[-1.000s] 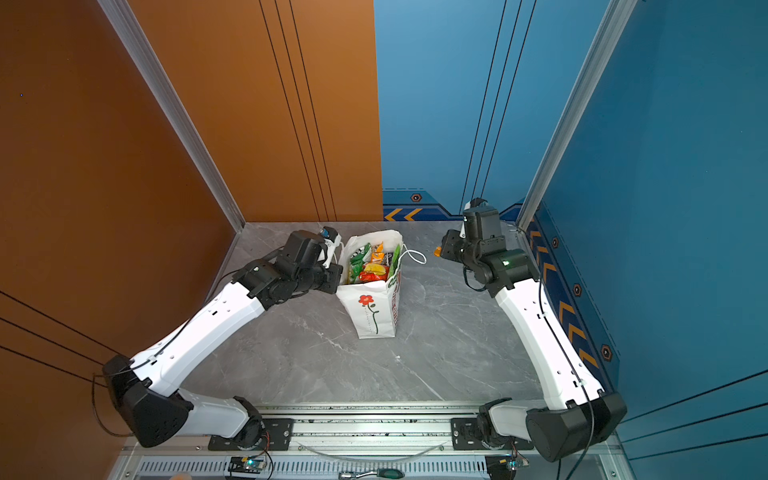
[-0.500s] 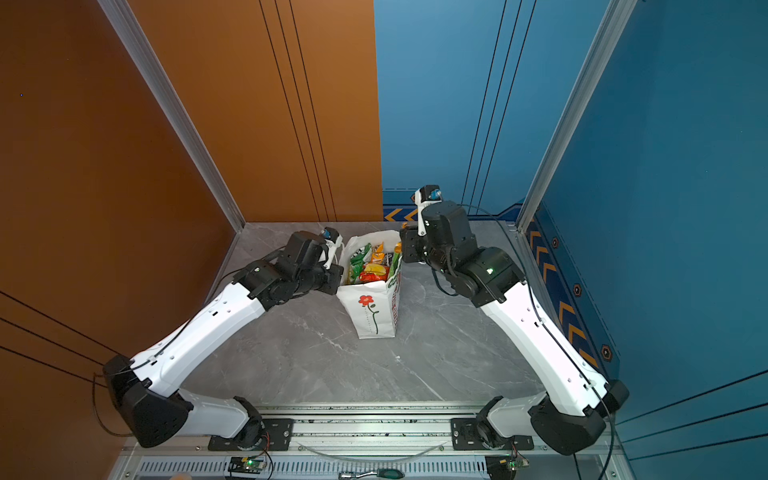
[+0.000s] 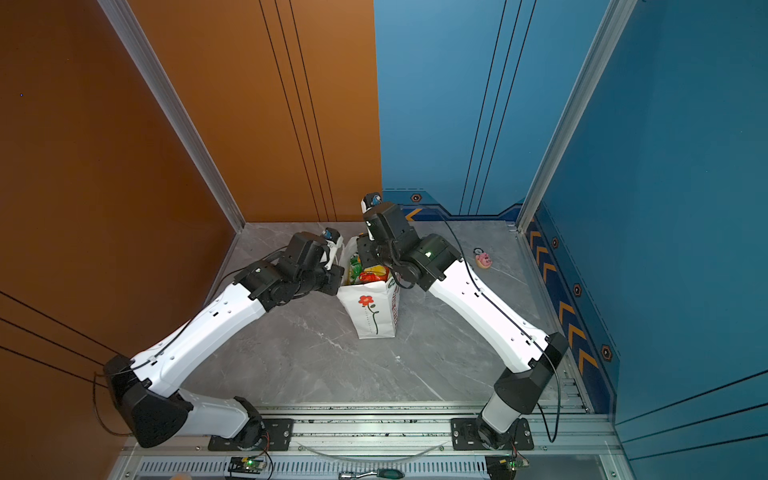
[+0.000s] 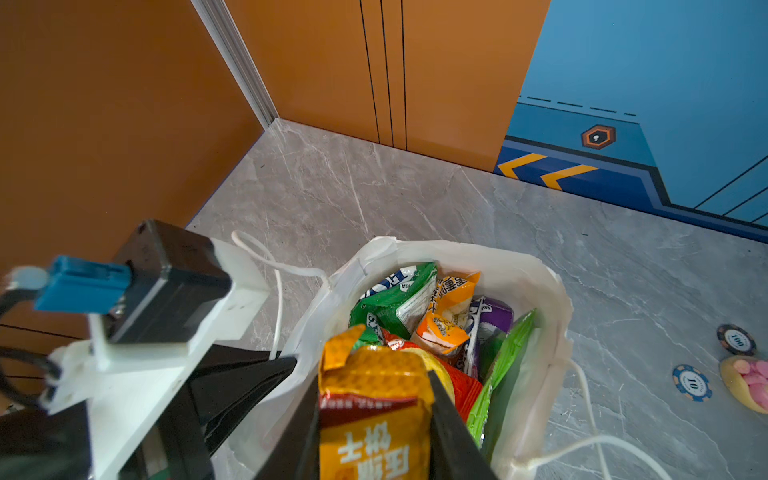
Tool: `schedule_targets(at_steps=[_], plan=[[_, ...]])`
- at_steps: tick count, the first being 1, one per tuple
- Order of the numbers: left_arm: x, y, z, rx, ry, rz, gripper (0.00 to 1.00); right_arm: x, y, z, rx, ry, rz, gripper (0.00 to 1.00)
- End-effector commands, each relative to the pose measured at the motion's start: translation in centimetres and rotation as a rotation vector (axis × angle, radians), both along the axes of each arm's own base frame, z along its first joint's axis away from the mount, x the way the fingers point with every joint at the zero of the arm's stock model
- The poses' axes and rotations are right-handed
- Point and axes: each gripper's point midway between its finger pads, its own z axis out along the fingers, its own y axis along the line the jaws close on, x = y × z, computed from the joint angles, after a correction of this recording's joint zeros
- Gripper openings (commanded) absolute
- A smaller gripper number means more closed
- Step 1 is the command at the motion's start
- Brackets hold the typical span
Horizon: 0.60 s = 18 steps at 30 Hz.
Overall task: Place the snacks into the paper bag
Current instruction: 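Lift the orange candy with the right gripper and carry it over the bag, then open the right gripper to drop the candy into the bag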
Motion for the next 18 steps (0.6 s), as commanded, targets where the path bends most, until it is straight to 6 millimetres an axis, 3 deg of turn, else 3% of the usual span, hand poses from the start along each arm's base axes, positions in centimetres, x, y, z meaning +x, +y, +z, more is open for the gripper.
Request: schedule_targets(at_steps=[1,5,11,14,18], plan=[[0.4,0.6,2.6,-0.003,-0.097,0.015,0.00,0.1,-0.3,-0.1,-0.032,0.003,-0.016,0.29],[0.4,0.6,2.6,-0.001,-0.097,0.014,0.00,0.5,-0.3,-1.6,-0.061,0.032,-0.036,0.31],[0.3,0.6,2.5,-0.002,-0.096,0.014,0.00,0.8,-0.5,-3.5,-0.089,0.075,-0.063,0.47],[0.3,0.6,2.5,-0.002,-0.097,0.014,0.00,0.8,-0.7,-3.3,-0.084,0.071,-0.071,0.55],[0.3,0.6,2.6,-0.002,-0.098,0.014,0.00,0.8,-1.0,-2.9,-0.081,0.061,-0.080,0.58]])
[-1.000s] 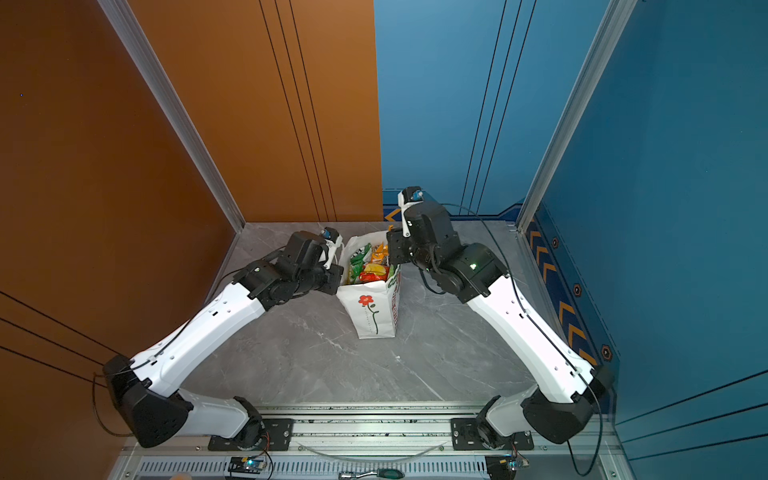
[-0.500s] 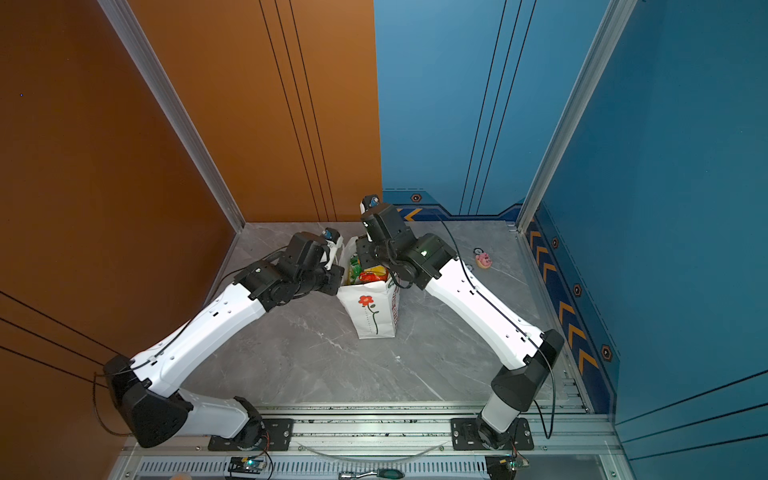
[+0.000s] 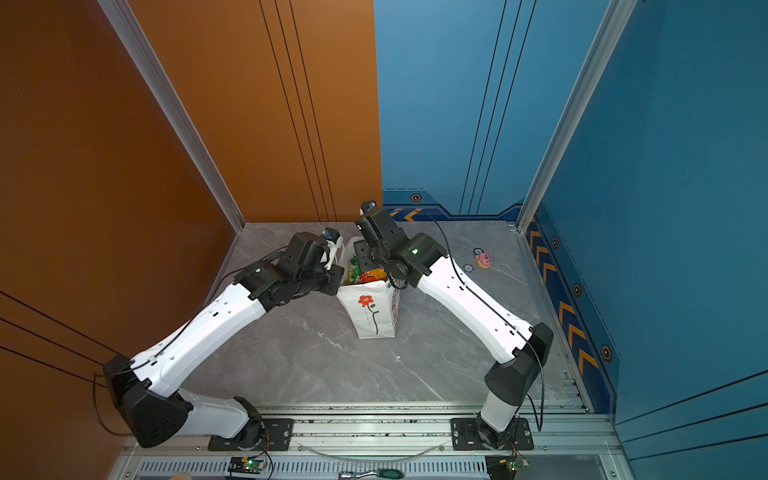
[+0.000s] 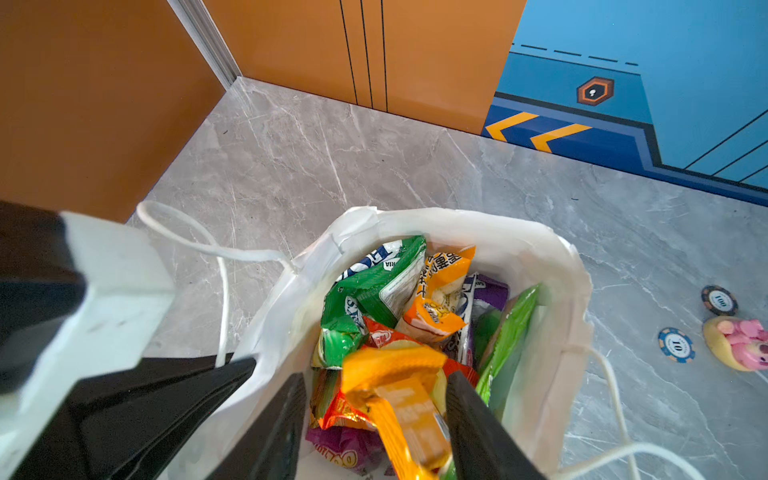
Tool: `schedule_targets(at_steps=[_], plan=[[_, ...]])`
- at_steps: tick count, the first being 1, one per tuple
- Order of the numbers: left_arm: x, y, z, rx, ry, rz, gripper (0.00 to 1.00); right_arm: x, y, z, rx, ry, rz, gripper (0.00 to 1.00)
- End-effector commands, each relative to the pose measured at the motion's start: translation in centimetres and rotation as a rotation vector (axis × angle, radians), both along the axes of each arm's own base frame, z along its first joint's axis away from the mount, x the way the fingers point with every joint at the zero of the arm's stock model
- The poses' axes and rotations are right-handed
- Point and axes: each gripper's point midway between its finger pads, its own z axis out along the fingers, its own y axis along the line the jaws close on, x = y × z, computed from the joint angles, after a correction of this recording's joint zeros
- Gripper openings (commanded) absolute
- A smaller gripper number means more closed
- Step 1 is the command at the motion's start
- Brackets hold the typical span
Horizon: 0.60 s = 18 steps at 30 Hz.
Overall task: Place the snacks into the paper bag
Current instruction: 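Open the right gripper to drop the candy into the bag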
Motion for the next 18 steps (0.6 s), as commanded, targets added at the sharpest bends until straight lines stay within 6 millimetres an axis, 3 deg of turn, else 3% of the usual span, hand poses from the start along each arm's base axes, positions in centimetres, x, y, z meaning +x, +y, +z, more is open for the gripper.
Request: schedule_targets(at_steps=[1,6,9,15,18], plan=[[0.3,0.5,2.7,-0.006,-0.100,0.012,0.00,0.0,-1.1,0.4,-0.016,-0.010,-0.040,0.58],[0.3,0.6,2.6,-0.004,-0.100,0.013,0.00,0.0,-2.1,0.8,-0.027,-0.028,-0.075,0.61],[0.3,0.5,2.6,-0.006,-0.099,0.011,0.00,0.3,-3.9,0.8,-0.040,-0.032,-0.144,0.63],[0.3,0.6,2.6,-0.005,-0.100,0.012,0.00,1.4,-8.6,-1.2,-0.073,0.010,-0.313,0.64],[0.4,0.5,2.5,-0.002,-0.098,0.011,0.00,1.3,-8.9,-2.1,-0.078,0.032,-0.326,0.64]])
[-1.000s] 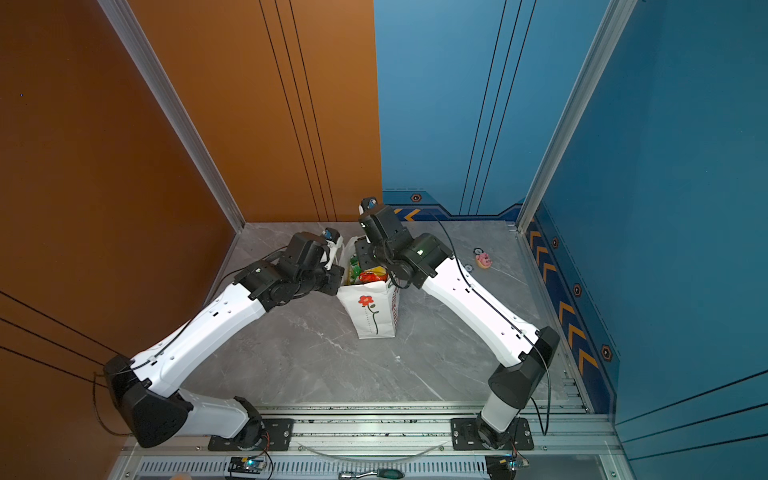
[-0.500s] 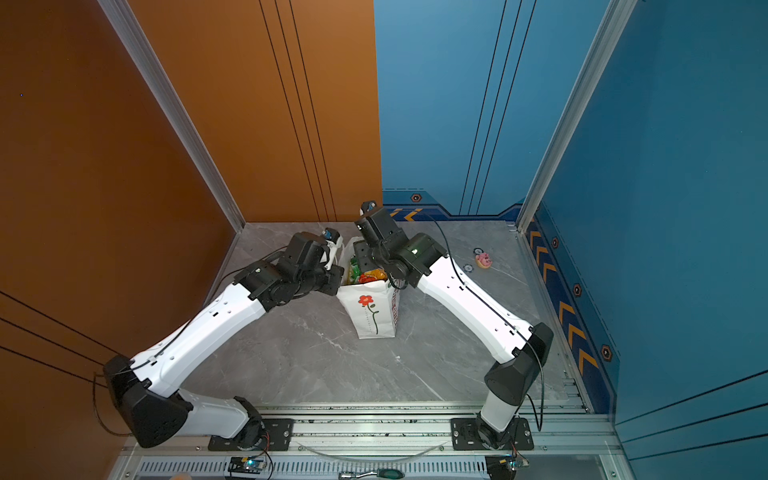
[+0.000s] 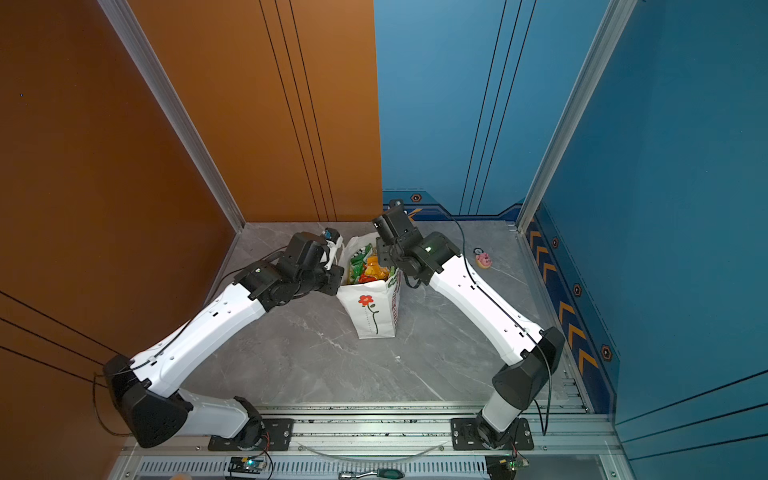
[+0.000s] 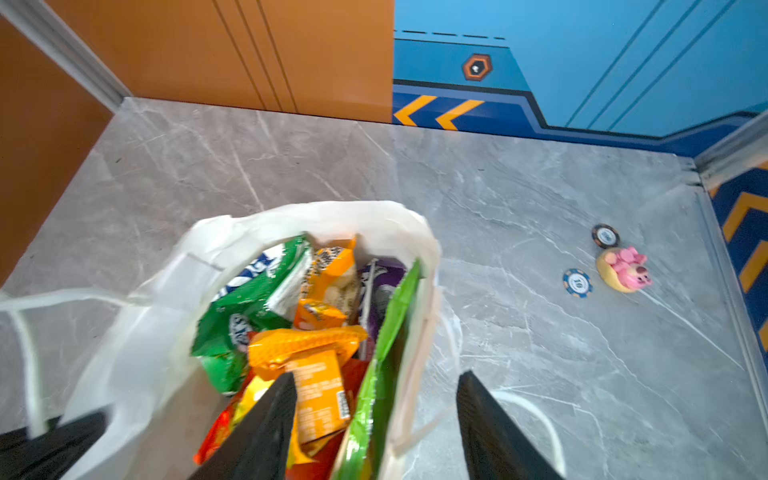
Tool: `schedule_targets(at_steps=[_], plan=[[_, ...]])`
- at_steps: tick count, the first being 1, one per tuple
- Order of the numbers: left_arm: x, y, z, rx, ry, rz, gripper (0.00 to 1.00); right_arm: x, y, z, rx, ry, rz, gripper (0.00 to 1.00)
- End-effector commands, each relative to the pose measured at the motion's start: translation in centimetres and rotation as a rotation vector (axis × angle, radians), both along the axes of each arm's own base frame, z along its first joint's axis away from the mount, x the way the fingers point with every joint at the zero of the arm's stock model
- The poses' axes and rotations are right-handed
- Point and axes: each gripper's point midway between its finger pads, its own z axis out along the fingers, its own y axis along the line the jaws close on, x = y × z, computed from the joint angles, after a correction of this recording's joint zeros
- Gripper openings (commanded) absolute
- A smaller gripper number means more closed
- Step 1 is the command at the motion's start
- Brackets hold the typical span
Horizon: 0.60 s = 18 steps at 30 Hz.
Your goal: Place the snacks into the paper bag
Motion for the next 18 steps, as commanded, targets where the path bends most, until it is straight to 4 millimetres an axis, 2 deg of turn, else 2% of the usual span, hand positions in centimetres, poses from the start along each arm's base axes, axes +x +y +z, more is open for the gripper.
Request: schedule_targets(at_steps=[1,2,8,10,14,16,18], plan=[[0.4,0.5,2.5,-0.001,-0.096,0.011,0.00,-0.6,-1.3,-0.8,-0.019,0.026,-0.057,0.64],[0.4,0.5,2.5,-0.003,-0.096,0.010,0.00,-0.2,-2.4,-2.3,-0.042,0.059,-0.085,0.64],[0.2,0.2,2.6,-0.004,-0.099,-0.001,0.00,-0.2,-1.5,-5.0,-0.042,0.147,-0.067,0.63],[0.2,0.3,2.5,0.008,-0.104,0.003,0.00,-0.2,-1.1,-5.8,-0.048,0.175,-0.055,0.55],[0.2,0.3,2.7,0.006,-0.108,0.006,0.00,-0.4,0.2,-5.5,-0.040,0.170,-0.011,0.34],[0.2,0.5,2.8,0.003,-0.110,0.014,0.00,-0.9,2.0,-4.2,-0.026,0.142,0.035,0.22],[0.1,0.6,3.1,-0.016,-0.112,0.018,0.00,-1.0,2.7,-3.4,-0.015,0.121,0.050,0.12]])
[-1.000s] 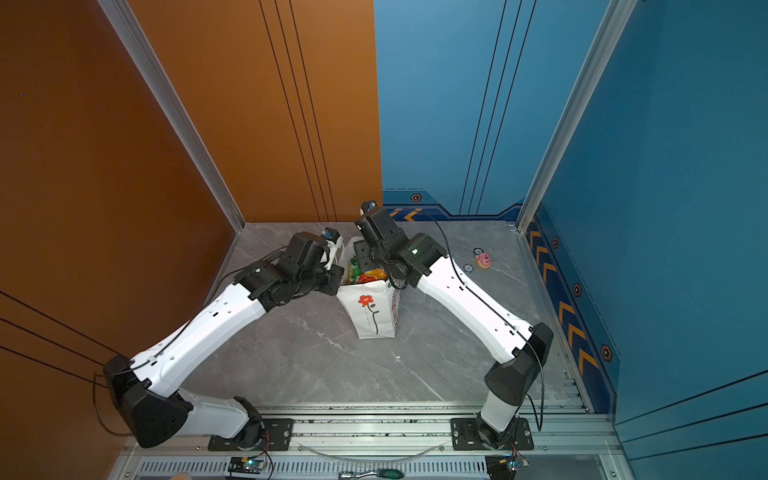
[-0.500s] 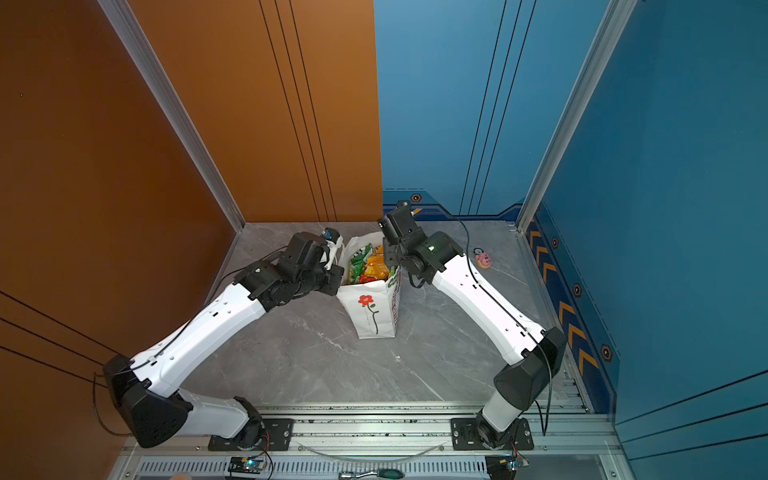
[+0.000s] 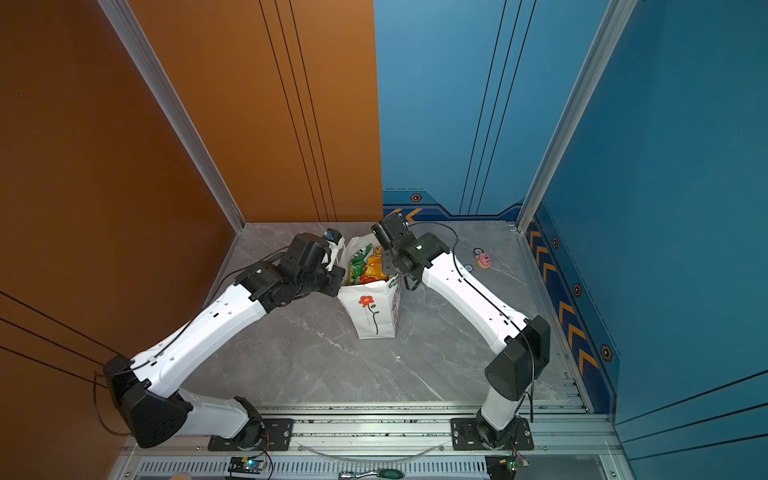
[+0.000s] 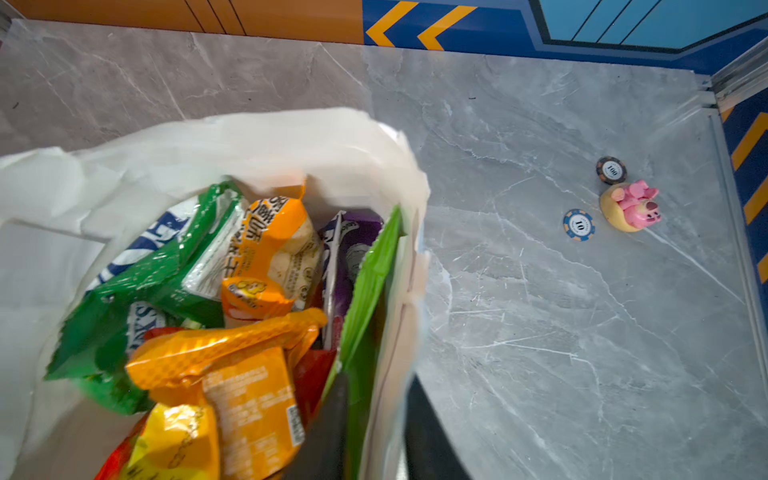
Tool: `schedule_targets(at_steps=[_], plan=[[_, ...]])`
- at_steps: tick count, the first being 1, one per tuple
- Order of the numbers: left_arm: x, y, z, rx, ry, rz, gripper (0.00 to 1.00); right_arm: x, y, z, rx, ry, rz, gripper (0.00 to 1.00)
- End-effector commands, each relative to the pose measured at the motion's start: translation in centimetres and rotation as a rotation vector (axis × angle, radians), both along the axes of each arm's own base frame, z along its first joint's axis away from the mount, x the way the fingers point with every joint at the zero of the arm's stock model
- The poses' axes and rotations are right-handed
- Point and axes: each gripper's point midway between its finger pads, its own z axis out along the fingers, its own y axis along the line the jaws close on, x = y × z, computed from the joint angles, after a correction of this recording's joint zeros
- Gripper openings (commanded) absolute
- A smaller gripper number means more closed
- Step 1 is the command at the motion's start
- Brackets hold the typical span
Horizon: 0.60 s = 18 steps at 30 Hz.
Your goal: Place the snacks into the paper bag
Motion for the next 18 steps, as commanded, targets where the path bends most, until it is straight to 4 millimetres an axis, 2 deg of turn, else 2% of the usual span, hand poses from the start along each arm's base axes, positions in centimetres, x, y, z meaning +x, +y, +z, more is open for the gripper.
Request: schedule_targets(at_steps=[1,4,6,10,14,18], plan=[[0.1,0.8,3.4,-0.049,-0.106,0.028,0.00,-0.8,1.9,2.3,0.034,-0.043,0.056,0.07],[-0.3,0.9,4.5,-0.089,-0.139,0.026,0.00,-1.5,3.6,4.9,0.081,-0.123,0.101,0.00],[-0.7,1.2,5.6,-0.131,-0.177,0.026,0.00,-2.3,4.2,7.2,0.112,-0.193,0.121,0.00],[-1.5,2.2,8.0,-0.232,-0.275,0.036,0.00,-3.8,4.1,11.5,0.171,-0.342,0.128,0.00],[-1.5,2.4,8.2,-0.250,-0.288,0.039,0.00,-4.0,3.3,10.1,0.178,-0.338,0.105,0.00],[-0.2,1.5,5.3,-0.158,-0.161,0.039,0.00,-3.2,4.0,6.0,0.160,-0.240,0.103,0.00]])
